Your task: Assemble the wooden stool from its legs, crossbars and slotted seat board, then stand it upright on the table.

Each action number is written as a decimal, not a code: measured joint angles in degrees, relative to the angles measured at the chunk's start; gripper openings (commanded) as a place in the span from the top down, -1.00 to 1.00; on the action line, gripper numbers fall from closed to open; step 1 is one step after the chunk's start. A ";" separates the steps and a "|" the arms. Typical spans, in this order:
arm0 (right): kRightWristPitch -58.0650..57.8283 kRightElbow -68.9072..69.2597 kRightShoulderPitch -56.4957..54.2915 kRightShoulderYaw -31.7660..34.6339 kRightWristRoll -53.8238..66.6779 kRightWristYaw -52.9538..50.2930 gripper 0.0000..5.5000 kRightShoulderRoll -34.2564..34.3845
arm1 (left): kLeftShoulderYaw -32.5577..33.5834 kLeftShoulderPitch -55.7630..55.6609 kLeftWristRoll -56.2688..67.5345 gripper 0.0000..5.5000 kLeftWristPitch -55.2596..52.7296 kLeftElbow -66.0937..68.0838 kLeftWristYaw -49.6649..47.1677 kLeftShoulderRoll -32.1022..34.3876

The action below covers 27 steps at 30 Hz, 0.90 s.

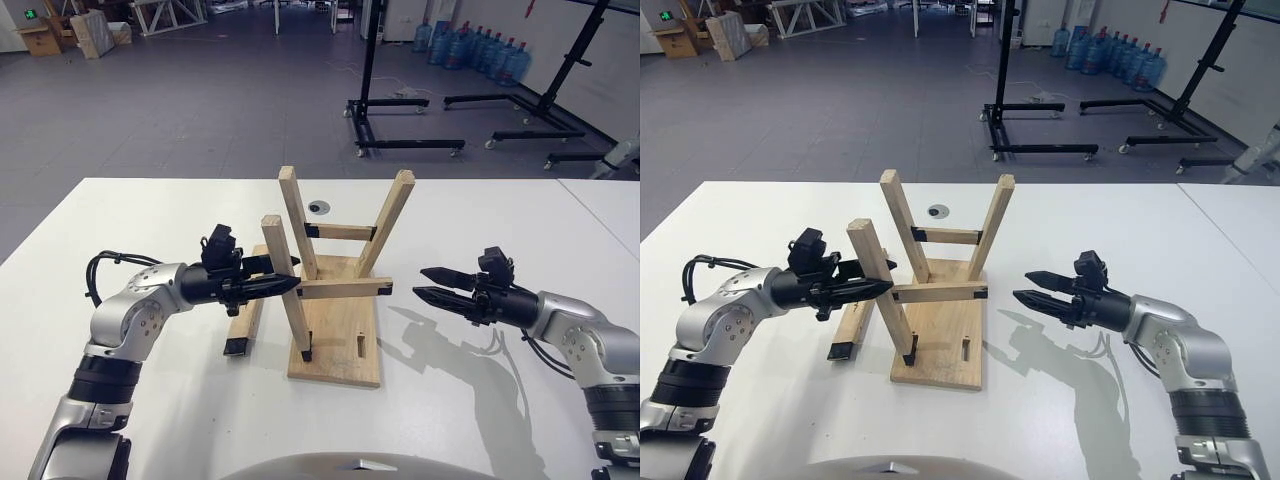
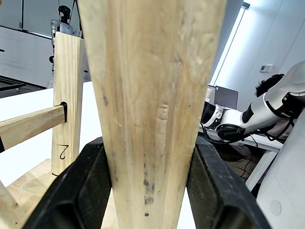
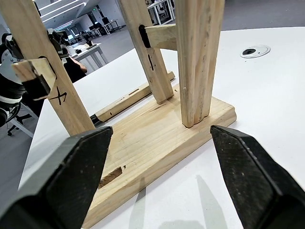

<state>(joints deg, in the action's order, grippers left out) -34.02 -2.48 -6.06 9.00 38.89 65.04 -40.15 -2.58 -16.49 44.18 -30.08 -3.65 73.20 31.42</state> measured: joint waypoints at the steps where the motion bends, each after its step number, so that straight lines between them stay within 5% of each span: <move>1: 0.02 0.00 0.00 -0.04 -0.19 -0.21 -0.38 0.21 | -0.10 -0.41 -0.37 0.26 0.17 0.49 0.53 0.07; 14: 0.98 0.75 0.09 -0.07 -1.75 -3.72 -0.38 3.33 | -5.22 -5.78 -8.70 0.26 8.16 5.95 4.34 2.85; 22: 0.52 4.82 2.98 -0.47 -1.84 -4.34 -0.38 3.89 | -6.96 -0.42 -11.02 0.26 8.41 -6.67 -2.63 5.72; 27: 5.43 6.35 4.90 -8.01 -9.78 -6.21 -0.38 5.06 | -8.28 2.11 -12.11 0.26 7.92 -11.27 -6.84 6.48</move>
<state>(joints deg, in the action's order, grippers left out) -28.60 3.87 -1.16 0.99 29.11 58.83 -35.09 -10.86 -14.38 32.07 -22.16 -14.92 66.36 37.89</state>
